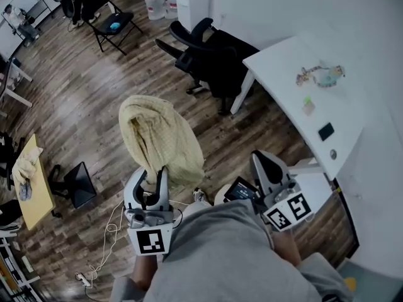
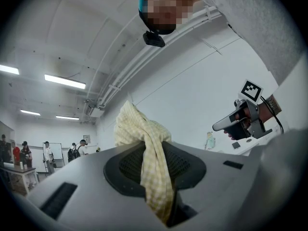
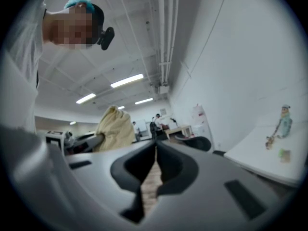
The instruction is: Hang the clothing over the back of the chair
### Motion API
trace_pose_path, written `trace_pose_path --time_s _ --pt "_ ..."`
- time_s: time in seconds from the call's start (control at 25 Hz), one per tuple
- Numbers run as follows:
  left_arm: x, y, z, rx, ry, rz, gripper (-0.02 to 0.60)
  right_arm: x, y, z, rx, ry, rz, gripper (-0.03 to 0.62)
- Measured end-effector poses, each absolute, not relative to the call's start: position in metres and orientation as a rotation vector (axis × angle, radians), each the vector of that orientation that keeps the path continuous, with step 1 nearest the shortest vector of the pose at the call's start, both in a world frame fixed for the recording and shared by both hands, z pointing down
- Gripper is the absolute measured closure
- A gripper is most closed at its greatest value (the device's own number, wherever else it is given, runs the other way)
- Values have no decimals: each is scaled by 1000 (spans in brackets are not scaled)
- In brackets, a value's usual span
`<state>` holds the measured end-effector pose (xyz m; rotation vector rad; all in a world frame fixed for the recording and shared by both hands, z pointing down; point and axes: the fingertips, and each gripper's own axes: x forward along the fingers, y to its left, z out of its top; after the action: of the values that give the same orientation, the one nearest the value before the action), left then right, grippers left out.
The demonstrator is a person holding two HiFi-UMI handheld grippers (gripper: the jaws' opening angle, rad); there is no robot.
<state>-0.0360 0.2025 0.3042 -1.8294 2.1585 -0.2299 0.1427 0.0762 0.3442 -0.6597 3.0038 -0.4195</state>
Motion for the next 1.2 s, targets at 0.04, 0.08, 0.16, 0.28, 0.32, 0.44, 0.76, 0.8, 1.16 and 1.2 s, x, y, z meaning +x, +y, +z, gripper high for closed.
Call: trace_pose_path --time_s 0.04,0.08,0.16,0.28,0.32,0.44,0.76,0.8,1.16,1.2 --pt "-38 201 304 -1830 2154 -229 460 142 74 345 -669 3005 -421 559" --pt "-41 199 304 -1832 2152 -231 460 142 73 346 -678 3005 -422 559" --pt "-47 197 307 -1836 2160 -236 460 140 70 347 -691 3005 -423 559" --pt "-54 191 310 -1846 2167 -238 460 135 64 348 -696 3007 -427 559" --pt "-56 188 310 -1849 2168 -240 460 133 61 348 -697 3009 -430 559" --pt "-61 177 312 -1845 2171 -254 460 127 49 351 -693 3013 -441 559" --pt "-84 140 313 -1804 2191 -289 460 98 3 354 -645 3026 -451 559" --pt "-87 133 313 -1799 2193 -292 460 94 -4 352 -637 3026 -448 559" --pt "-102 77 315 -1766 2228 -306 460 75 -67 358 -606 3046 -474 559" --pt "-105 72 315 -1761 2233 -311 460 72 -73 358 -599 3046 -476 559"
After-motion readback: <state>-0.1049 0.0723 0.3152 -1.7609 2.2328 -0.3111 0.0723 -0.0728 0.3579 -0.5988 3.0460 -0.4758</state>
